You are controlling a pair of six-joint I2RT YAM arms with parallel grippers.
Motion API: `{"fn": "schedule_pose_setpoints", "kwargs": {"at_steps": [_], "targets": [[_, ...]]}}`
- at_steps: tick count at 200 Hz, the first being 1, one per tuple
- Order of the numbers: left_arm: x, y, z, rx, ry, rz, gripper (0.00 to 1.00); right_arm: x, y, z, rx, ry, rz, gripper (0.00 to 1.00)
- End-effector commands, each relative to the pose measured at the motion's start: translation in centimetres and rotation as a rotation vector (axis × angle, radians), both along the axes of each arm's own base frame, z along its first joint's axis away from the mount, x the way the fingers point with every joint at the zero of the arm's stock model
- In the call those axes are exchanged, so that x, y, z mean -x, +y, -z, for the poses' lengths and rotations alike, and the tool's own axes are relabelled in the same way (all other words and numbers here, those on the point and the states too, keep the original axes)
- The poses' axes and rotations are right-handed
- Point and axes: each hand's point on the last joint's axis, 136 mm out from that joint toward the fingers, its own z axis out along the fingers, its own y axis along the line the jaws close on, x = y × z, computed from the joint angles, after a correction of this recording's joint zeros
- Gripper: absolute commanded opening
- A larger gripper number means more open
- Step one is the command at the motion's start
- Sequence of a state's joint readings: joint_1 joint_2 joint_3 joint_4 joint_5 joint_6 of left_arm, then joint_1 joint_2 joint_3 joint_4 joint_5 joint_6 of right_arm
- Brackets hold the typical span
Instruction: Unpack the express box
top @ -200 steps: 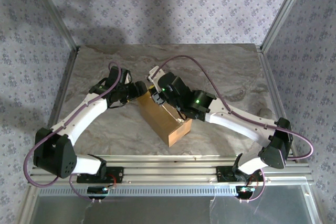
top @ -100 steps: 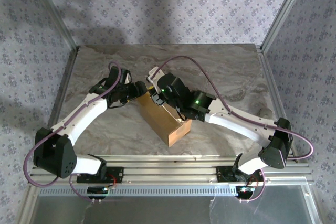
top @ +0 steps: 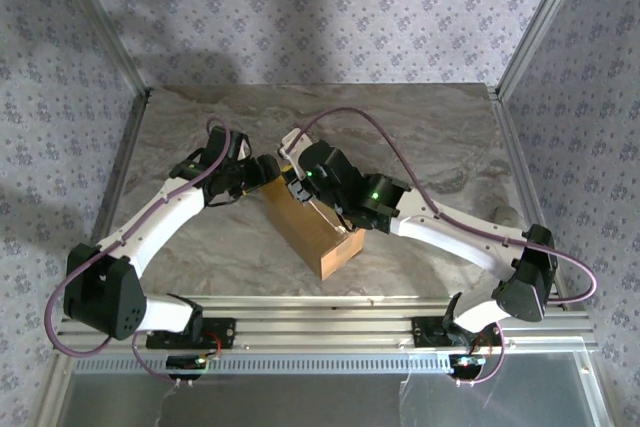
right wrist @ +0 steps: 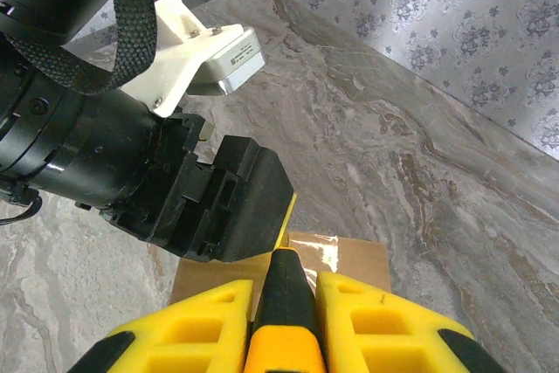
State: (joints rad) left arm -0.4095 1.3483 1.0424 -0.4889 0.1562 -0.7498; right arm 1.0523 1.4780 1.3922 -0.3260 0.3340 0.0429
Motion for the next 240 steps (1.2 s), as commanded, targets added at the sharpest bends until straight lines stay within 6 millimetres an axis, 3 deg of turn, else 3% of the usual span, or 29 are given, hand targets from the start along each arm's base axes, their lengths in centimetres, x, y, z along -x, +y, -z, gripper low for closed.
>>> {"fn": "schedule_pose_setpoints", "kwargs": {"at_steps": [1,122,181,240], "targets": [[0.4,1.0,0.1,-0.036,0.021,-0.027,0.74,-0.5,-0.8,-0.3,0.025,-0.021,0.025,0.00],[0.4,1.0,-0.1,-0.033,0.018,-0.026,0.74,-0.7,-1.2,3.0,0.109,0.018,0.034,0.00],[0.4,0.9,-0.1,-0.030,0.024,-0.024,0.74,0.7,-1.4,4.8,0.175,0.039,0.000,0.00],[0.2,0.6,-0.3,-0.024,0.026,-0.021,0.74,2.7,-0.8,4.5,0.218,0.000,-0.087,0.00]]}}
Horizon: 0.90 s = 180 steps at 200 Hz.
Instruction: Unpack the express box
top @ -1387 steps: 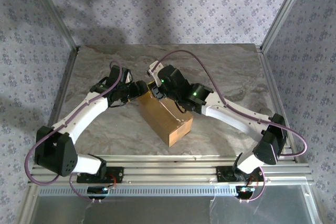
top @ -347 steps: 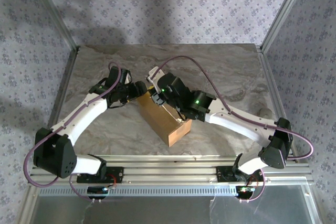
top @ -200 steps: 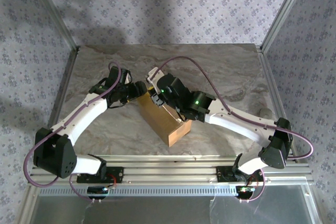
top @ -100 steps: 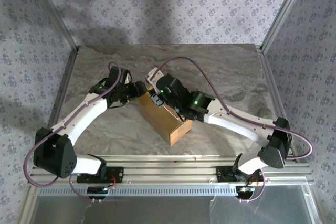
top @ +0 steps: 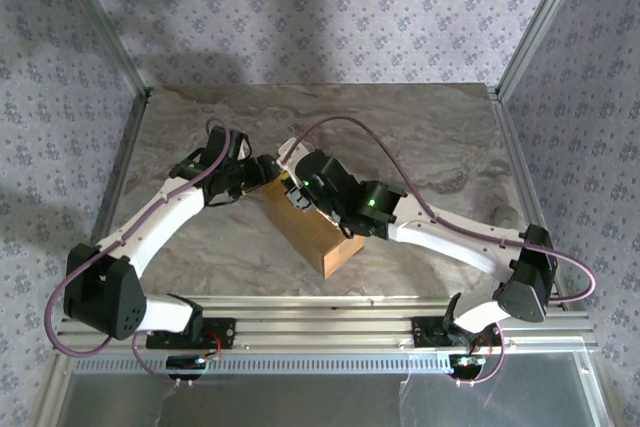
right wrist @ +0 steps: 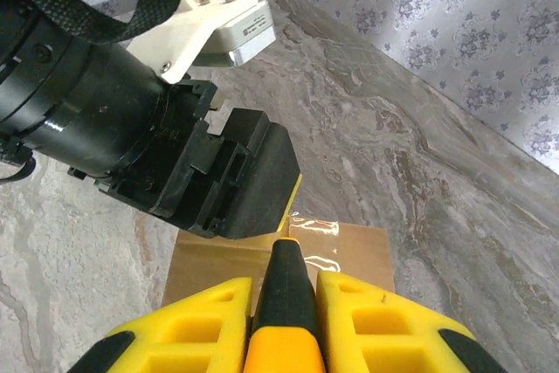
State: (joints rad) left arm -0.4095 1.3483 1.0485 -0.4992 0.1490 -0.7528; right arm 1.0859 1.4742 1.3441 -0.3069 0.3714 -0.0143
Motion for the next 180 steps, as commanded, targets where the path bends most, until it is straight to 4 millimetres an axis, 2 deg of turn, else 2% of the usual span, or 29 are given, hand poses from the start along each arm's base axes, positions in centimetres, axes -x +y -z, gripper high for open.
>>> {"fn": "schedule_pose_setpoints", "kwargs": {"at_steps": [1,42,69,107,136,154,180], "targets": [[0.2,0.5,-0.2,-0.020,0.024,-0.015,0.74,1.8,-1.0,3.0,0.152,0.034,-0.057,0.00],[0.2,0.5,0.0,-0.024,0.034,-0.015,0.74,2.4,-0.9,2.6,0.207,-0.030,-0.074,0.00],[0.2,0.2,-0.2,-0.022,0.034,-0.010,0.74,2.5,-1.0,3.0,0.249,-0.052,-0.072,0.00],[0.5,-0.5,-2.6,0.000,-0.008,0.021,0.74,2.5,-0.9,3.8,0.257,-0.052,-0.066,0.00],[1.0,-0.8,-3.9,0.023,-0.023,0.041,0.76,2.6,-0.7,3.6,0.244,-0.059,-0.071,0.00],[1.3,-1.2,-3.9,0.038,-0.016,0.062,0.76,2.6,-0.6,3.5,0.243,-0.063,-0.073,0.00],[1.3,-1.6,-2.9,0.034,0.012,0.075,0.76,2.7,-0.4,3.4,0.243,-0.069,-0.077,0.00]]}}
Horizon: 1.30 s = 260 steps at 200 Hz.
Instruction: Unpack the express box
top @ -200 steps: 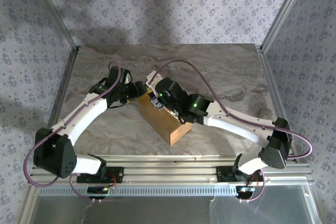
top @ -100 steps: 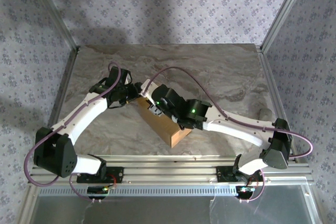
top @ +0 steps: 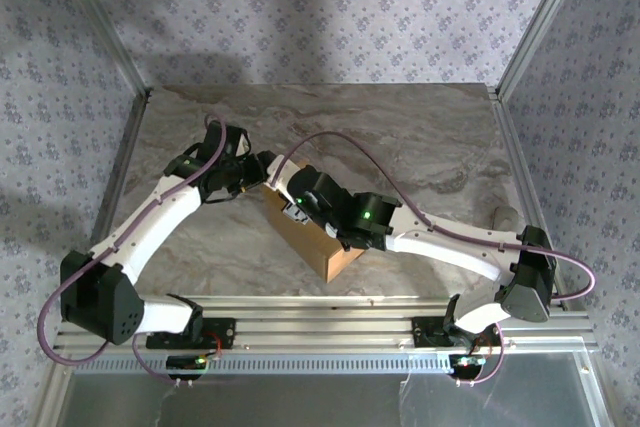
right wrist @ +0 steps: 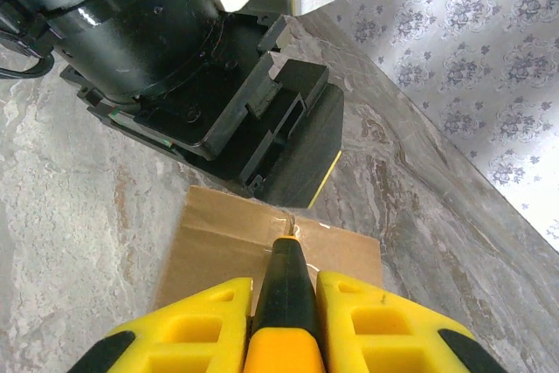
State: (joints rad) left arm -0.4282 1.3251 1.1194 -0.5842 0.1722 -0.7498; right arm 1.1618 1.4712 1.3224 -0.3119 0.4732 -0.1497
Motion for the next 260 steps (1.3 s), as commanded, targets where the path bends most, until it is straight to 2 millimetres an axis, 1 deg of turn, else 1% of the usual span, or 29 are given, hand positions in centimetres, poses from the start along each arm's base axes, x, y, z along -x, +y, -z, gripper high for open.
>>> {"fn": "schedule_pose_setpoints", "kwargs": {"at_steps": [1,29,65,92,123,172,202,220,260], "targets": [[0.5,-0.8,-0.4,0.015,0.017,0.038,0.76,0.9,-0.9,2.7,0.104,0.037,-0.017,0.00],[0.7,-1.7,0.2,0.028,0.027,0.056,0.76,0.8,-0.9,2.8,0.114,0.033,-0.013,0.00],[1.1,-2.0,1.4,0.020,0.054,0.067,0.76,0.7,-0.9,2.8,0.121,0.030,-0.009,0.00],[1.5,-1.5,2.6,0.003,0.074,0.048,0.76,0.8,-0.8,2.8,0.129,0.022,-0.008,0.00],[1.9,-0.7,3.3,-0.027,0.079,0.028,0.76,0.9,-0.7,2.9,0.141,0.015,-0.009,0.00],[1.9,-0.8,4.3,-0.029,0.099,0.025,0.76,0.8,-0.6,2.9,0.148,0.009,-0.007,0.00],[1.9,-0.7,4.9,-0.037,0.108,0.021,0.75,1.1,-0.2,2.9,0.170,-0.010,-0.018,0.00],[2.1,-0.5,5.4,-0.047,0.119,0.019,0.75,1.2,0.0,3.0,0.200,-0.037,-0.021,0.00],[2.3,-0.2,5.5,-0.056,0.116,0.013,0.75,1.6,0.6,3.8,0.299,-0.102,-0.029,0.00]]}}
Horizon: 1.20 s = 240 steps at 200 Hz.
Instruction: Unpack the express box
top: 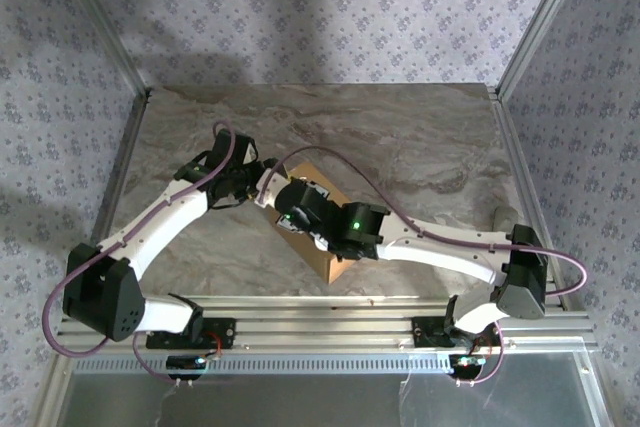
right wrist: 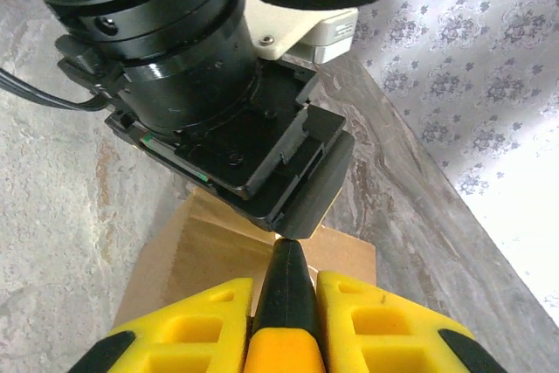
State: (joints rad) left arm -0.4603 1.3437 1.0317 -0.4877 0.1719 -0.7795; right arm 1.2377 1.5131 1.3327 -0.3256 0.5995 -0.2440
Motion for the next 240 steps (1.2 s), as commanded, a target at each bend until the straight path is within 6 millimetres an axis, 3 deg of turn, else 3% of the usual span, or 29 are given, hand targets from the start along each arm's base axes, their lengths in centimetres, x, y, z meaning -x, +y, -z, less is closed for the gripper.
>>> {"fn": "schedule_pose_setpoints", "kwargs": {"at_steps": [1,66,240], "targets": [[1.9,0.9,2.8,-0.066,0.093,0.004,0.75,0.3,-0.2,2.9,0.166,-0.012,-0.008,0.00],[2.0,1.2,3.0,-0.078,0.094,0.000,0.75,1.1,0.1,3.0,0.247,-0.083,-0.010,0.00],[2.0,1.6,4.1,-0.107,0.115,-0.017,0.75,2.2,-3.0,1.8,0.176,-0.079,0.041,0.00]]}}
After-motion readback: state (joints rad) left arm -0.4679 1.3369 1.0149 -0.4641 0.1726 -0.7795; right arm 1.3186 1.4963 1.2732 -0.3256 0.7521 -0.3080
